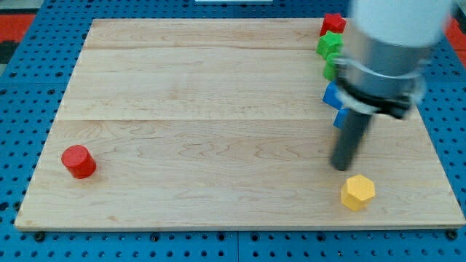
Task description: Nudge the green star a little bit left
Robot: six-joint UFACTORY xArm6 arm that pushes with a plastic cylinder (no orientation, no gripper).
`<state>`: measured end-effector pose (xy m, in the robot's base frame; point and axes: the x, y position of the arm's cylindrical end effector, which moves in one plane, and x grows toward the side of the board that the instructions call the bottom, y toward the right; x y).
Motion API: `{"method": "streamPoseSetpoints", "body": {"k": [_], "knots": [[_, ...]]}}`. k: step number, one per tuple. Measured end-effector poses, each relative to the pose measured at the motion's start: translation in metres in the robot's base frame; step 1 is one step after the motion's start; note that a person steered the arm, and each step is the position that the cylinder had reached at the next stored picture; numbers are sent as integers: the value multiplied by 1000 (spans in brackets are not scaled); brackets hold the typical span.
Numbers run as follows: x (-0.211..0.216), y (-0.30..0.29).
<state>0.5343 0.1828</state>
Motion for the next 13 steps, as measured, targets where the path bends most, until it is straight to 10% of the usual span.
{"method": "streamPoseSetpoints", "body": {"k": [5, 13], "knots": [[-186, 74], [-272, 47]]}}
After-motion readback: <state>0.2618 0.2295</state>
